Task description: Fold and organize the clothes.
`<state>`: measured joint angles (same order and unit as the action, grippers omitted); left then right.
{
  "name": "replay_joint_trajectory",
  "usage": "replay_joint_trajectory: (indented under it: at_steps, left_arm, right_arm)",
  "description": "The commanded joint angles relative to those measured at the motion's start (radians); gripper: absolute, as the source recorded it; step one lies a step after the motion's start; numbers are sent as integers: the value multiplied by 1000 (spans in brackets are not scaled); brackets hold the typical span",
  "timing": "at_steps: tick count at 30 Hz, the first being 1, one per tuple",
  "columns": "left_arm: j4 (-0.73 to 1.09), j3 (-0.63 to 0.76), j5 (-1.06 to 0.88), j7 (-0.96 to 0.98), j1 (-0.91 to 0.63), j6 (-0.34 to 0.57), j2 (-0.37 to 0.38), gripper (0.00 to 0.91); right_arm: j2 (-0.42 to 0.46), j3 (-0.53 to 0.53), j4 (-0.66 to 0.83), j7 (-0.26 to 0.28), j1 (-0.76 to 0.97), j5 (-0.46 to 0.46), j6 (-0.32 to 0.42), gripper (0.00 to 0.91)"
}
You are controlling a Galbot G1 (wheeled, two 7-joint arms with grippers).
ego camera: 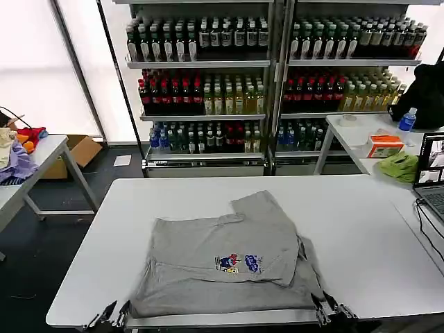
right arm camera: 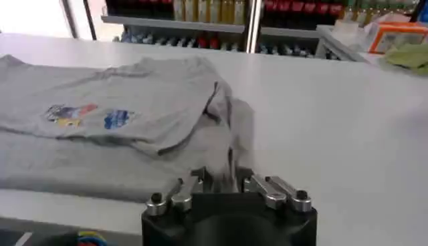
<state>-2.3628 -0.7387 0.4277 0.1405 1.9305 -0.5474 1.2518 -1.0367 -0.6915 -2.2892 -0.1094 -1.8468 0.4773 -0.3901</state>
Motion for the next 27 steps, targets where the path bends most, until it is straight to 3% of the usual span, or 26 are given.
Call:
replay_joint_trajectory:
  at_steps: [1, 5, 9, 11, 13, 20, 27]
  left_arm:
    - [-54, -130, 117, -21, -37, -31, -84, 907]
    - [23, -89, 155, -95, -217, -30, -193, 907]
    - [204, -1, 172, -191, -408, -30, -271, 907]
    - [296, 67, 188, -228, -530, -29, -294, 907]
    - [376, 153, 225, -228, -619, -28, -316, 907]
    - [655, 399, 259, -280, -920, -6, -368, 907]
    - [866, 539, 262, -309, -1111, 6, -364, 907]
  right_arm:
    - [40, -143, -24, 14, 83, 113, -29, 907]
    - [88, -57, 79, 103, 375, 66, -109, 907]
    - [67, 64, 236, 258, 668, -9, -190, 907]
    - [42, 174, 367, 315, 819, -64, -189, 907]
    - [24, 247, 468, 346, 929, -131, -188, 907]
    - [-53, 423, 840, 448, 1187, -141, -187, 907]
    - [-121, 522, 1132, 477, 1354, -134, -179, 907]
